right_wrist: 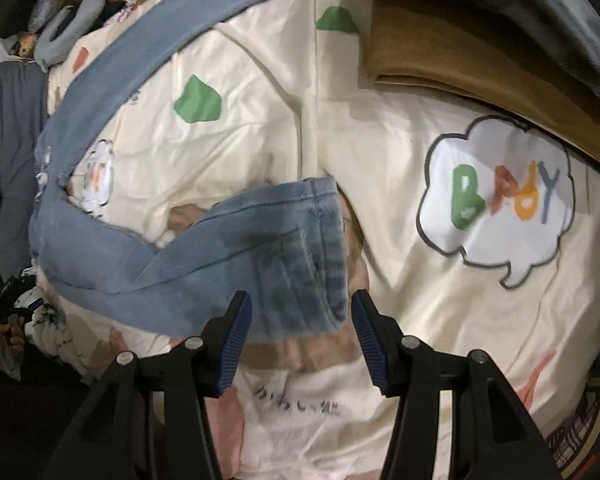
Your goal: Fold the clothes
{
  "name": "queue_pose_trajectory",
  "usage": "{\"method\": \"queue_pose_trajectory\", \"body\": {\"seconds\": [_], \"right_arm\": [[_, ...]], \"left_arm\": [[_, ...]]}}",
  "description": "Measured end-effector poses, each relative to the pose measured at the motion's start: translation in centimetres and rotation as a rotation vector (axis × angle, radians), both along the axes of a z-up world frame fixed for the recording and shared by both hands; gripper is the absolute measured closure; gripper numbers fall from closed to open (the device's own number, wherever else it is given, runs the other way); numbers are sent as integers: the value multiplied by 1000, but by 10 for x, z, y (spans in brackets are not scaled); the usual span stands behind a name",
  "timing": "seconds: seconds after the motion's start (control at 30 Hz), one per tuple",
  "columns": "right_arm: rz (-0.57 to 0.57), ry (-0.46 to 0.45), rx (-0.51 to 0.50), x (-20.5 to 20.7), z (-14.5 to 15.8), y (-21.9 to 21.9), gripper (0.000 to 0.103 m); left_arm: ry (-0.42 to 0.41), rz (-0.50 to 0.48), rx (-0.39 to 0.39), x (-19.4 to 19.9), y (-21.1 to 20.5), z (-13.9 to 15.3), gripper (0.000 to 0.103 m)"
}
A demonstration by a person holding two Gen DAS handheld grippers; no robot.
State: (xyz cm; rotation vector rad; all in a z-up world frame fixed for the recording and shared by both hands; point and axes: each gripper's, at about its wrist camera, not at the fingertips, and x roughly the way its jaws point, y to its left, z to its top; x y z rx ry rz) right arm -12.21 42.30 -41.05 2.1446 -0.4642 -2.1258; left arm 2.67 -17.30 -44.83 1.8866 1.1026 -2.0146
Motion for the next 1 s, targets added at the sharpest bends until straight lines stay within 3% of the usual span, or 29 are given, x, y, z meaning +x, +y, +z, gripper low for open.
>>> {"method": "queue_pose_trajectory", "body": {"seconds": [0.37, 0.43, 0.53, 1.0], "right_arm": [[72, -16, 29, -28, -23, -27, 57], [74, -17, 33, -29, -25, -29, 68], [78, -16, 57, -26, -25, -27, 99], [67, -44, -24, 45, 2, -8, 101]], "left_arm": [[-69, -6, -14, -8, -6, -48, 17], [-87, -10, -21, -7, -5, -55, 17], [-94, -12, -20, -6, -5, -60, 17], [-81, -48, -27, -3, -4, -58, 17]]}}
